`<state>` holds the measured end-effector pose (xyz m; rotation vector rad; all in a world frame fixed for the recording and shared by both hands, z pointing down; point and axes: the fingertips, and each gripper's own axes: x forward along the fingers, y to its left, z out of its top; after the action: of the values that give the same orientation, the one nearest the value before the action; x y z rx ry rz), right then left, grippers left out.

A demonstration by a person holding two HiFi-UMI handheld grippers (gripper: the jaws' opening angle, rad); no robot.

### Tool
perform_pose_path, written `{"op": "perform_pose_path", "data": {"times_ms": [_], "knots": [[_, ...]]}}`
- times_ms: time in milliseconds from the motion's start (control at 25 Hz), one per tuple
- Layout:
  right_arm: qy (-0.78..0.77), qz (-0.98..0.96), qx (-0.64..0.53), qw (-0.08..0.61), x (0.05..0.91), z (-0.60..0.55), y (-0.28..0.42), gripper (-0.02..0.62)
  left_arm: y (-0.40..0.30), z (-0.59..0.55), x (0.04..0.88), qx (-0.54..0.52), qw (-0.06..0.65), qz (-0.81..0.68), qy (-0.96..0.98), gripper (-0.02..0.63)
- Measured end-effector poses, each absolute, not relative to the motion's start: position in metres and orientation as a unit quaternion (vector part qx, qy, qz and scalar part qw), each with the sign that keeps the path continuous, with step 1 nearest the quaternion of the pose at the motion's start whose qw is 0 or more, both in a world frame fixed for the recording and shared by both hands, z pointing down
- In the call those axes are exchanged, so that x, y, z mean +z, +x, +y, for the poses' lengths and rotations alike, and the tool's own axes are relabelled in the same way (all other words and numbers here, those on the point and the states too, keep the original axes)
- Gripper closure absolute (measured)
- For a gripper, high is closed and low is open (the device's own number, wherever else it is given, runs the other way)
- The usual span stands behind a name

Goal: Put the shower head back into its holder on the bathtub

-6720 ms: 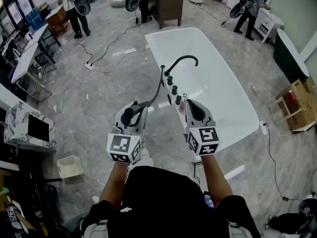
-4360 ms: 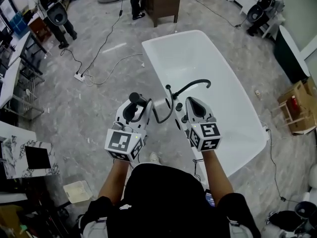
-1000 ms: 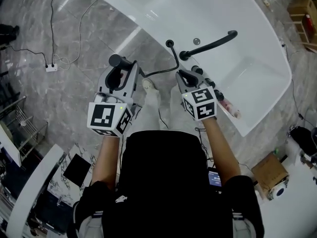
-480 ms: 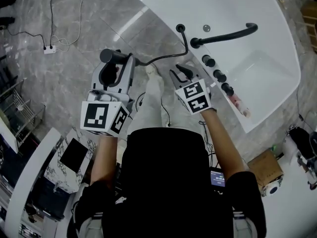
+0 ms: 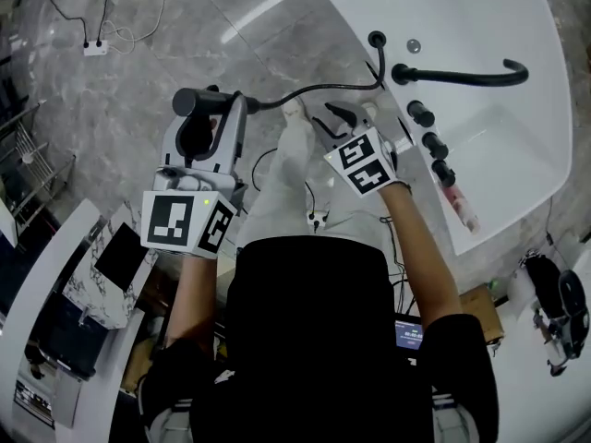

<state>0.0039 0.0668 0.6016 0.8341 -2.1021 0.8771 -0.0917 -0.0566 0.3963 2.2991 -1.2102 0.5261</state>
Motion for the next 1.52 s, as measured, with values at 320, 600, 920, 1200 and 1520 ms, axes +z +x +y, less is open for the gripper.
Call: {"op": "perform_pose_path", "data": {"times_ms": [320, 600, 920, 1200, 1520], "knots": [[0.264, -0.834, 0.305, 0.376, 0.622, 0.063, -0.046, 0.448, -0.151, -0.054, 0.414, 0.187, 0.258, -0.49, 0.812, 0.46], [0.215, -0.842, 0.272, 0.413, 0.652, 0.059, -0.081, 0.426, -0.198, -0.049, 0.444, 0.173, 0.285, -0.525, 0.783, 0.46], [0.164, -0.844, 0.238, 0.452, 0.691, 0.058, -0.11, 0.408, -0.239, -0.039, 0.482, 0.141, 0.33, -0.552, 0.752, 0.46], [0.107, -0.844, 0.188, 0.49, 0.733, 0.07, -0.146, 0.391, -0.273, -0.021, 0.508, 0.122, 0.351, -0.574, 0.73, 0.46], [0.053, -0.833, 0.137, 0.533, 0.79, 0.082, -0.172, 0.385, -0.303, -0.001, 0.531, 0.106, 0.37, -0.594, 0.706, 0.46]]}}
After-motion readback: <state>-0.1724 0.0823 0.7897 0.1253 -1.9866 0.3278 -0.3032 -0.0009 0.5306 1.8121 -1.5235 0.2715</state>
